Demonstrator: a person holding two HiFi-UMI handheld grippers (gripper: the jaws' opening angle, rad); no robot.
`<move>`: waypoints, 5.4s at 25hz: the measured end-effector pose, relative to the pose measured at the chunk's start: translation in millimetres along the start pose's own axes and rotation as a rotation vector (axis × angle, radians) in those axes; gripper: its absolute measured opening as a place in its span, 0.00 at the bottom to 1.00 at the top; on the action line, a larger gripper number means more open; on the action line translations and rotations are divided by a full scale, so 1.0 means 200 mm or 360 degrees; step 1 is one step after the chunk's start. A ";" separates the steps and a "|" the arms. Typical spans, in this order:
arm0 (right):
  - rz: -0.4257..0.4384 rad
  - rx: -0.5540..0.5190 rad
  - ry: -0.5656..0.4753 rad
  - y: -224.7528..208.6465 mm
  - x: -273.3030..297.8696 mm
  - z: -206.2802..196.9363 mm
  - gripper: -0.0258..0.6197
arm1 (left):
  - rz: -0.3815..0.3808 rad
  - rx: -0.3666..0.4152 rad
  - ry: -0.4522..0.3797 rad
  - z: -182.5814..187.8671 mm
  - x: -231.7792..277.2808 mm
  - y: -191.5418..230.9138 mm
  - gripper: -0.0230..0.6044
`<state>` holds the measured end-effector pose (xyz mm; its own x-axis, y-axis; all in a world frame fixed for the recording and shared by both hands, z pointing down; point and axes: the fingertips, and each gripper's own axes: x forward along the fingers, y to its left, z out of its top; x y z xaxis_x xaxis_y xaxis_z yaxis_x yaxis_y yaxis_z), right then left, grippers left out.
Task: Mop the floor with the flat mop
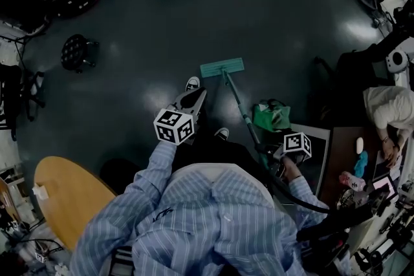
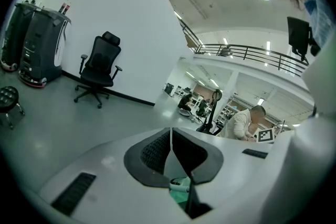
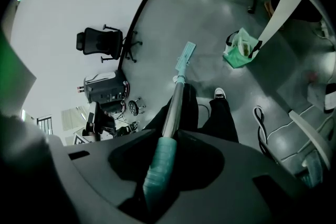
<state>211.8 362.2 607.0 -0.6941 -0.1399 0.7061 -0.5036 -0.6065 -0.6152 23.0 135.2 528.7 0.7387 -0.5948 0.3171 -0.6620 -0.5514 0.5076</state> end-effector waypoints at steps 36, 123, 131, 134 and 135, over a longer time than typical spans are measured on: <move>0.0210 0.0147 -0.0161 1.09 0.55 1.21 0.23 | 0.0023 -0.0007 0.0135 0.58 0.41 0.86 0.06; 0.0036 -0.0024 -0.0112 0.33 0.47 0.52 0.22 | 0.0164 -0.0048 -0.0089 0.03 -0.28 0.36 0.06; 0.0007 -0.0068 -0.0041 0.07 0.32 0.20 0.22 | 0.0063 0.0030 -0.0037 -0.10 -0.32 0.13 0.06; -0.0033 -0.0123 0.0006 0.01 0.25 0.14 0.22 | 0.0052 0.0056 -0.0053 -0.10 -0.34 0.07 0.06; -0.0044 -0.0140 0.0022 0.00 0.23 0.12 0.22 | 0.0052 0.0063 -0.0056 -0.11 -0.35 0.06 0.06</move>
<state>192.1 337.4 649.0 -0.6861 -0.1130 0.7186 -0.5654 -0.5388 -0.6245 -32.8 182.5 529.6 0.7120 -0.6326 0.3046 -0.6908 -0.5534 0.4653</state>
